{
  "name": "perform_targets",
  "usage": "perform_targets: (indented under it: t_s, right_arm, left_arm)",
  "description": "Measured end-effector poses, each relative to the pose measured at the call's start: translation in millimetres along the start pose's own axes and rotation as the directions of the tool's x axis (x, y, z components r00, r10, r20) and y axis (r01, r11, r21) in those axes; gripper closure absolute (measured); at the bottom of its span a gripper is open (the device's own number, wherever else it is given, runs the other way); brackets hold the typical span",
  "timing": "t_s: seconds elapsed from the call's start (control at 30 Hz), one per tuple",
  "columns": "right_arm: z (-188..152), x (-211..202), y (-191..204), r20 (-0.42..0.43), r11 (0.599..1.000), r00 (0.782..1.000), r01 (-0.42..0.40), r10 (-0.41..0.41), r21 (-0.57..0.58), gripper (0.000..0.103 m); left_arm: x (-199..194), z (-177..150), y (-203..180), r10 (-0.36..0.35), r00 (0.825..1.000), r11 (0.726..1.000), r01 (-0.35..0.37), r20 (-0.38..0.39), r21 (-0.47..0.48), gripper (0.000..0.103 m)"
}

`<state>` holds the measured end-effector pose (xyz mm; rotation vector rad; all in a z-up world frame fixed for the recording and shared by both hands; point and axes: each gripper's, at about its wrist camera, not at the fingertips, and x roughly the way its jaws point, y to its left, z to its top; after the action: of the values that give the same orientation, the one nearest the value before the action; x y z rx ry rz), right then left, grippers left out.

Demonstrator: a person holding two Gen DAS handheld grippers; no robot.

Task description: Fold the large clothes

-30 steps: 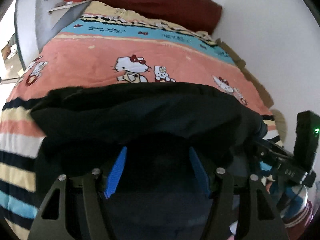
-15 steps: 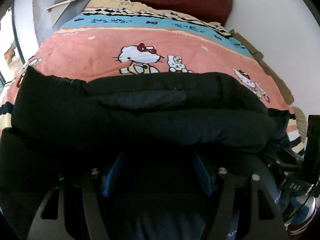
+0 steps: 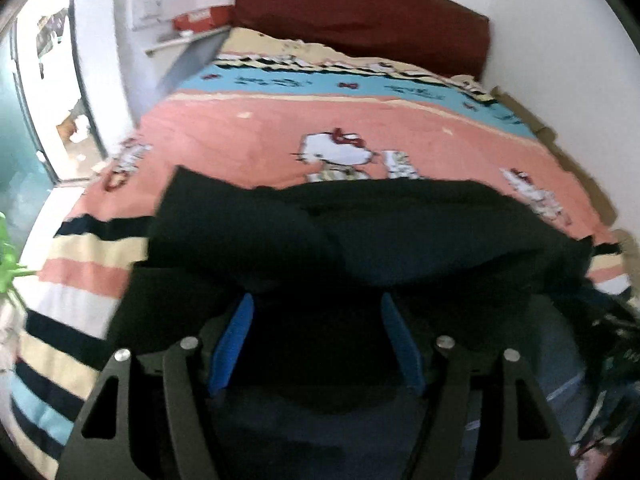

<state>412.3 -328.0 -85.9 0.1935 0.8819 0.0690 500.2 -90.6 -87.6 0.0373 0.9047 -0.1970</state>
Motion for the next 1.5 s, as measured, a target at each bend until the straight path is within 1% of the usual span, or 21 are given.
perform_targets:
  t_s: [0.07,0.13,0.2,0.3,0.47,0.53,0.6,0.67,0.73,0.9,1.03,1.17,1.27,1.33,1.5]
  right_arm:
    - [-3.8,3.3,-7.9,-0.015,1.0,1.0,0.024,-0.024,0.004,0.021]
    - [-8.0,10.0,-15.2,-0.028,0.999,0.999,0.033,-0.032,0.02,0.021]
    - [-13.5,19.5,-20.6,-0.035,0.999,0.999,0.029,-0.028,0.031,0.021]
    - [-18.2,28.7,-23.2,-0.029,0.999,0.999,0.028,-0.026,0.039,0.018]
    - [-21.4,33.2,-27.2,-0.024,0.998,1.0,0.02,-0.019,0.053,0.016]
    - [-22.0,31.2,-26.6,-0.021,0.998,0.999,0.03,-0.029,0.051,0.016]
    - [-21.4,27.0,-21.6,-0.021,0.997,0.998,0.062,-0.062,0.036,0.016]
    - [-21.0,18.4,-14.9,-0.011,0.995,0.995,0.096,-0.096,0.018,0.016]
    - [-21.6,5.0,-9.4,0.012,0.995,0.995,0.103,-0.103,0.003,0.016]
    - [-33.0,-34.0,7.7,0.06,0.997,0.996,0.067,-0.065,-0.03,0.016]
    - [-47.3,-47.0,18.4,0.056,0.999,0.998,0.012,-0.011,-0.032,0.016]
    - [-63.3,-38.9,20.6,0.03,1.0,0.999,-0.018,0.018,-0.014,0.016]
    - [-69.7,-30.1,12.9,0.025,0.998,0.999,-0.046,0.046,0.034,0.014]
    - [-73.2,-23.7,9.6,0.024,0.998,0.998,-0.051,0.05,0.037,0.011]
    - [-79.6,-16.4,8.8,0.03,0.998,0.998,-0.048,0.048,0.026,0.008]
  left_arm:
    - [5.2,-4.0,3.6,0.019,1.0,1.0,-0.019,-0.01,0.007,0.037]
    - [10.2,-7.5,6.7,0.017,1.0,1.0,-0.017,-0.012,0.001,0.037]
    - [16.1,-10.3,6.2,0.021,1.0,1.0,-0.021,-0.005,0.005,0.037]
    - [21.0,-14.0,5.2,0.025,1.0,1.0,-0.025,0.013,0.009,0.037]
    - [20.8,-18.2,5.0,0.027,0.999,1.0,-0.028,0.025,0.008,0.037]
    - [17.3,-19.6,3.9,0.046,0.998,0.999,-0.047,0.031,0.011,0.037]
    - [9.4,-21.9,1.0,0.074,0.996,0.997,-0.075,0.047,0.025,0.037]
    - [0.0,-24.5,0.7,0.078,0.995,0.996,-0.08,0.059,0.028,0.037]
    - [-11.5,-27.8,1.3,0.079,0.994,0.996,-0.082,0.074,0.031,0.037]
    - [-39.2,-36.0,1.6,0.072,0.992,0.997,-0.076,0.105,0.034,0.037]
    - [-50.3,-46.1,1.4,0.058,0.993,0.997,-0.062,0.107,0.037,0.037]
    - [-45.1,-58.2,4.8,0.058,0.993,0.997,-0.063,0.103,0.04,0.037]
    - [-40.0,-67.2,4.1,0.052,0.991,0.997,-0.058,0.126,0.043,0.037]
    - [-37.6,-71.8,1.3,0.057,0.988,0.997,-0.065,0.142,0.052,0.037]
    - [-31.8,-80.8,-3.8,0.072,0.984,0.994,-0.084,0.164,0.067,0.037]
